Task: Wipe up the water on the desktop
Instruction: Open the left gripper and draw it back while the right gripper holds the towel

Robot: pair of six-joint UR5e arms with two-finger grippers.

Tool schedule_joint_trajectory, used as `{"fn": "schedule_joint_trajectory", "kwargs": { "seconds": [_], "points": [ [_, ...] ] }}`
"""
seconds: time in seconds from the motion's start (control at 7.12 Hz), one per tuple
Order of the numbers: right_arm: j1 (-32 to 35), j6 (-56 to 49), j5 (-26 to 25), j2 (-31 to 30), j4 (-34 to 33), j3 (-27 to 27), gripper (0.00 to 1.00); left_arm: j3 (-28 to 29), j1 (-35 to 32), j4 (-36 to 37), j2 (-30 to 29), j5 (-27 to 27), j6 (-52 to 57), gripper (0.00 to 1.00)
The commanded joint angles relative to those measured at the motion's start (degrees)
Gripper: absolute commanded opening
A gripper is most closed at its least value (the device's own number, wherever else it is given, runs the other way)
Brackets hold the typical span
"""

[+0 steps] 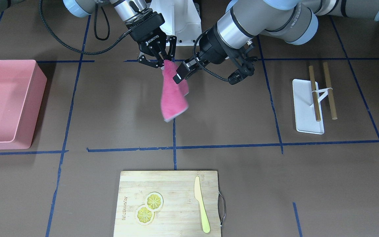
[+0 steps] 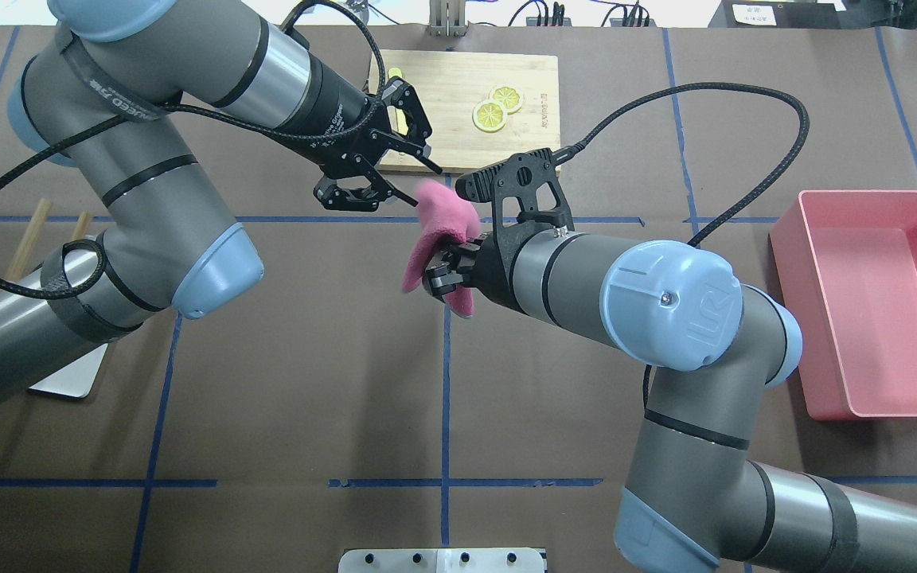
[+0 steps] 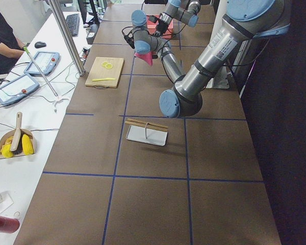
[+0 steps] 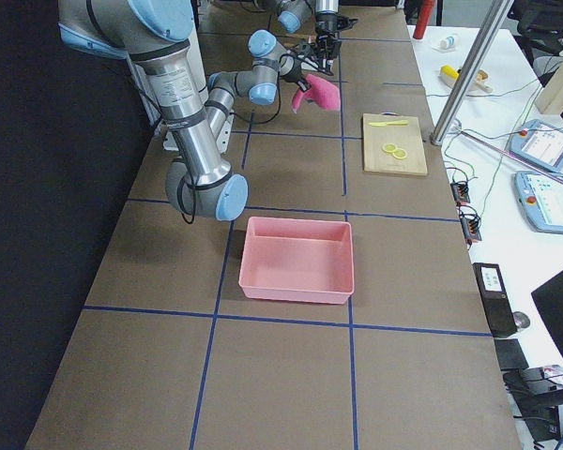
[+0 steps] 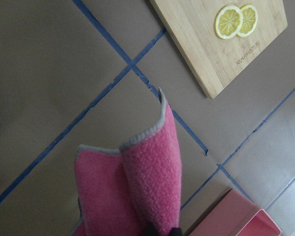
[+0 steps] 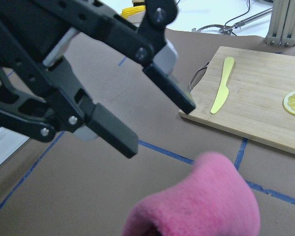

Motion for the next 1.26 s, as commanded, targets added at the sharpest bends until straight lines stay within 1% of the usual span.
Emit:
{"fn": "schedule_joint_trajectory", "kwargs": {
  "seconds": [0.0, 0.14, 0.28, 0.42, 0.56, 0.7, 0.84, 0.98, 1.12],
  "points": [
    [0.3, -0.3, 0.1, -0.2, -0.3, 0.6, 0.0, -0.6, -0.5, 0.0, 1.3, 0.0, 0.9, 1.0],
    [0.8, -0.3, 0.6, -0.6, -1.0, 1.2, 0.0, -0.6, -2.1, 0.4, 1.4, -0.2, 2.3, 1.0],
    [1.4, -0.3, 0.6, -0.8, -3.0, 1.9, 0.0, -2.0, -4.2, 0.5, 4.4, -0.5, 4.4, 1.0],
    [2.1, -0.5, 0.7, -0.6, -12.3, 5.2, 0.0, -6.1, -5.3, 0.7, 9.3, -0.5, 10.6, 1.0],
    [4.0, -0.6, 3.7, -0.3, -20.8, 8.6, 0.0, -8.2, -7.6, 1.1, 12.9, -1.1, 15.0, 1.0],
    [6.2, -0.3, 9.1, -0.1, -26.7, 10.2, 0.0, -8.9, -11.2, 3.0, 13.8, -4.0, 19.4, 1.0],
    [7.9, -0.4, 13.3, -0.1, -33.0, 11.3, 0.0, -11.6, -12.2, 6.8, 15.7, -4.3, 25.5, 1.0],
    [10.4, -0.4, 19.4, -0.1, -38.2, 11.8, 0.0, -15.3, -13.2, 13.3, 18.6, -4.0, 34.3, 1.0],
    [11.7, -0.5, 23.8, -0.5, -40.6, 12.0, 0.0, -17.7, -15.7, 20.6, 19.6, -3.9, 43.2, 1.0]
  ]
}}
